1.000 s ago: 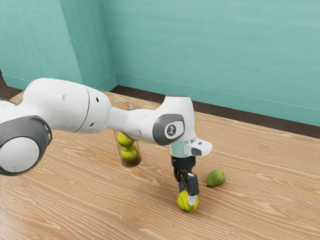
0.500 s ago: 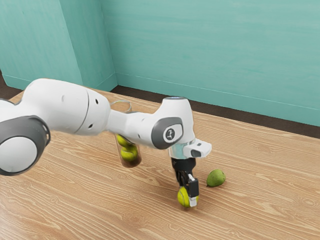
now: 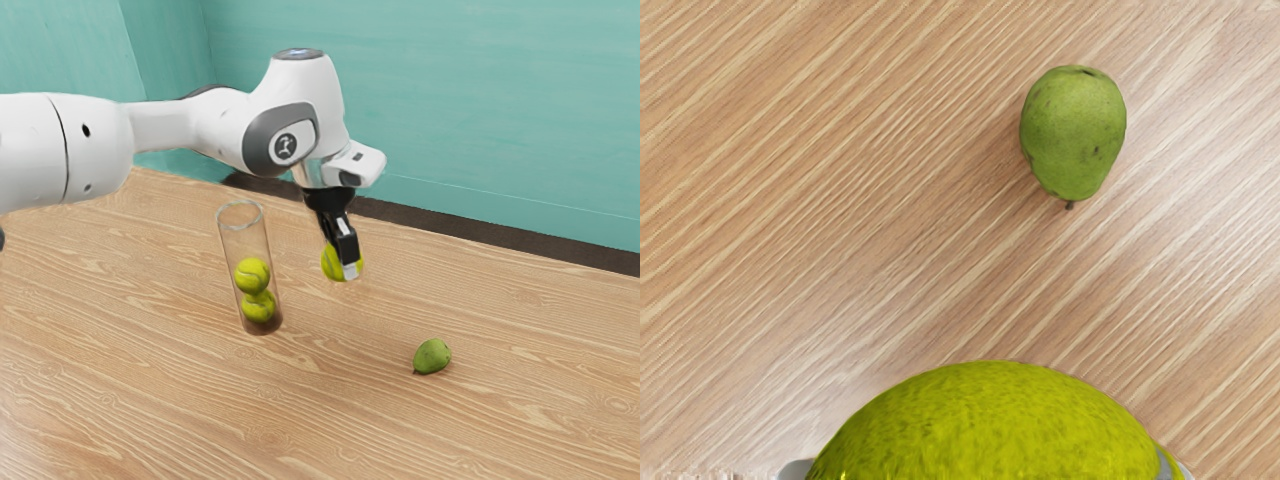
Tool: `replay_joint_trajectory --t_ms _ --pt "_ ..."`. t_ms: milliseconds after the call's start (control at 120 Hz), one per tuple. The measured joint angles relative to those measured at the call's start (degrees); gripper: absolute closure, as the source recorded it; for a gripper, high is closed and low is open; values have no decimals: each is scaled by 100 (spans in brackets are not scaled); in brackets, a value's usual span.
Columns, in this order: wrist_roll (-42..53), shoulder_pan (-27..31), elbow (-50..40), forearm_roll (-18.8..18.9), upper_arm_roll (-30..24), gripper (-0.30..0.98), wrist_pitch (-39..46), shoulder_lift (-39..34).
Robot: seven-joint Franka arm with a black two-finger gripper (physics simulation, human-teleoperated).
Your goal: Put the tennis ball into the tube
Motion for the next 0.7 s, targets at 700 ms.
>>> replay_joint_trajectory --t_ms 700 --pt "-41 1313 1095 799 -13 41 -1935 -264"
